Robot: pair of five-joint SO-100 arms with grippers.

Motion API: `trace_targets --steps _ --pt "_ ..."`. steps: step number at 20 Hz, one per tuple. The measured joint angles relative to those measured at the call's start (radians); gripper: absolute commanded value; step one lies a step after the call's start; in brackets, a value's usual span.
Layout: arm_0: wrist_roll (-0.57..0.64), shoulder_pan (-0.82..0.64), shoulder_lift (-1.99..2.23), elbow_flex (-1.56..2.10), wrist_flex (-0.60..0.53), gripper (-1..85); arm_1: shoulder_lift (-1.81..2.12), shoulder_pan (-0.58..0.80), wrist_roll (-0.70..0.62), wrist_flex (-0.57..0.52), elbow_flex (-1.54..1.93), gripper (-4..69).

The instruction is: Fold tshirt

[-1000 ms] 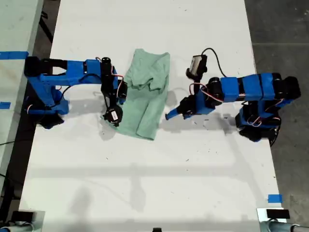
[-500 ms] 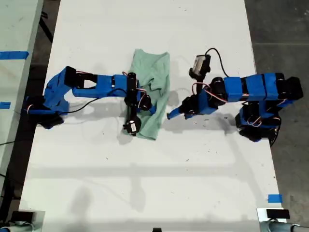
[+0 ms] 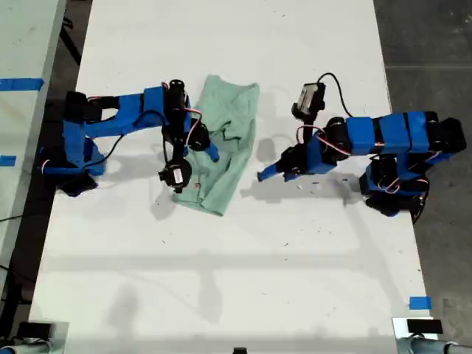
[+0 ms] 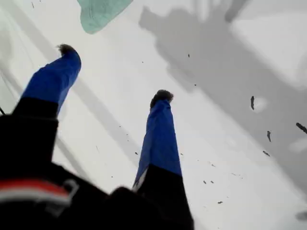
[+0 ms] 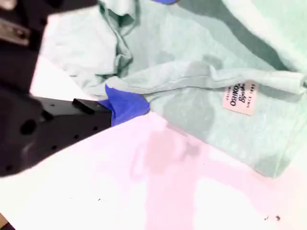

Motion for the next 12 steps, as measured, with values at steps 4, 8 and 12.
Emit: trace_targets --steps 4,8,12 --pt "0.006 -0.020 0.259 0.084 0.064 27.5 0.104 0.000 0.015 0.020 0.014 27.8" --pt "-0.046 -0.003 0.483 0.362 0.066 27.9 0.339 0.000 0.052 0.097 0.124 27.2" --pt "-0.135 0.094 0.772 0.732 0.038 28.2 0.624 -0.020 0.114 0.204 0.242 27.5"
